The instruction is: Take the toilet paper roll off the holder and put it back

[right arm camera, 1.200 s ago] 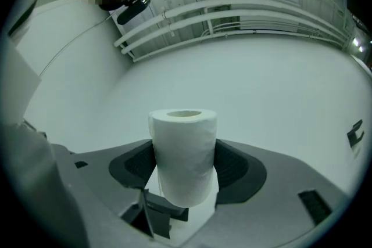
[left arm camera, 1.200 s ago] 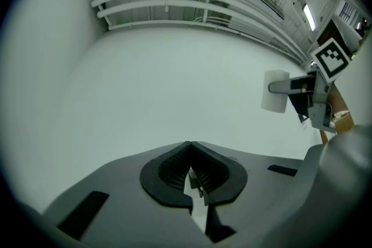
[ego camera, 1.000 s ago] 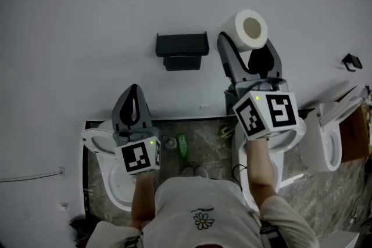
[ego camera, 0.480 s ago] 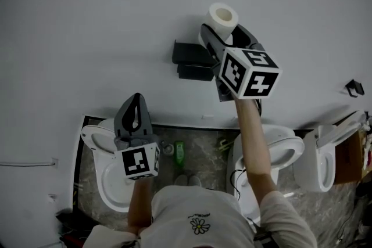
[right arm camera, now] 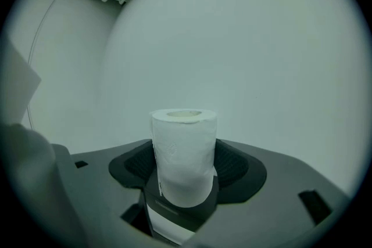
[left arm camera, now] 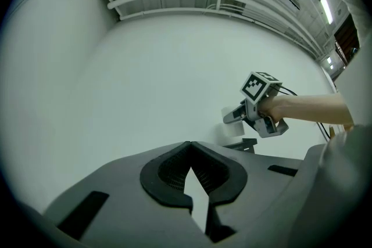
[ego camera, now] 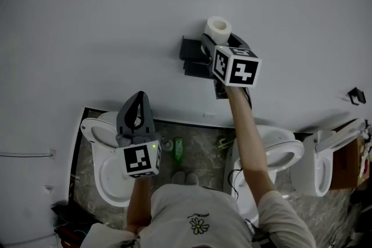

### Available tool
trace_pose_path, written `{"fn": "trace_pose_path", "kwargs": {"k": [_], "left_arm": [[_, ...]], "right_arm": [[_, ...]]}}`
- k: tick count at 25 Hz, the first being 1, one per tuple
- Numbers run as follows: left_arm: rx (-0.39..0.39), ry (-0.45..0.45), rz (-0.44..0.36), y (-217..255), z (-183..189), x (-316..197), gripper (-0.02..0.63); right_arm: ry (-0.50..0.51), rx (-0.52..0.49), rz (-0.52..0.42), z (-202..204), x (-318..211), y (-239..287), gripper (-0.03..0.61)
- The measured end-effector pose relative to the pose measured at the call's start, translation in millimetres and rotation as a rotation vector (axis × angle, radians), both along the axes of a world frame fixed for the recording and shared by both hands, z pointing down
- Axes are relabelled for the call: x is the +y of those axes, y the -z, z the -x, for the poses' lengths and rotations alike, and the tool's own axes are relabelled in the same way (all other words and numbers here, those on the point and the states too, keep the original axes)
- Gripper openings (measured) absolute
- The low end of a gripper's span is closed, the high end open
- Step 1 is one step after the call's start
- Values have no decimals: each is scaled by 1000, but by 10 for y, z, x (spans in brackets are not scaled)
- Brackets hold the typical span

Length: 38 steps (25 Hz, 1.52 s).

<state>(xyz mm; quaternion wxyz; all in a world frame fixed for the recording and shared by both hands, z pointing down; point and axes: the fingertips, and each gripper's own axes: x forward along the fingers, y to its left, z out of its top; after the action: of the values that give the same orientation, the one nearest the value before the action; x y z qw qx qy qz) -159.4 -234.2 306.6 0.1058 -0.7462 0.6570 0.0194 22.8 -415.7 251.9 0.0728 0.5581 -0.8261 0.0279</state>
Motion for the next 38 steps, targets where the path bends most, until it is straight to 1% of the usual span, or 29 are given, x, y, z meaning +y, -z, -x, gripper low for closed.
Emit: {"fn": "trace_pose_path", "kwargs": {"k": [5, 9, 12, 19, 26, 31, 35, 38], "left_arm": [[-1, -4, 17, -50, -12, -24, 17], [35, 0, 19, -50, -25, -38, 17], [15, 3, 27, -92, -16, -54, 17], [-1, 9, 43, -159, -7, -74, 17], [-3, 1, 49, -193, -28, -125, 17], [30, -1, 32, -129, -66, -133, 17], [-14, -8, 41, -138, -65, -154, 17], [-15, -8, 37, -115, -74, -148, 17]], "right_arm": [[-21, 36, 40, -31, -112, -208, 304], [-29, 50, 57, -25, -147, -291, 304], [-27, 53, 56, -6, -158, -303, 304], [-34, 41, 67, 12, -185, -402, 304], [-49, 4, 43, -11, -178, -432, 304], [-45, 1, 40, -10, -165, -420, 304], [-60, -3, 30, -14, -169, -407, 304], [-62, -43, 18, -31, -162, -376, 304]]}}
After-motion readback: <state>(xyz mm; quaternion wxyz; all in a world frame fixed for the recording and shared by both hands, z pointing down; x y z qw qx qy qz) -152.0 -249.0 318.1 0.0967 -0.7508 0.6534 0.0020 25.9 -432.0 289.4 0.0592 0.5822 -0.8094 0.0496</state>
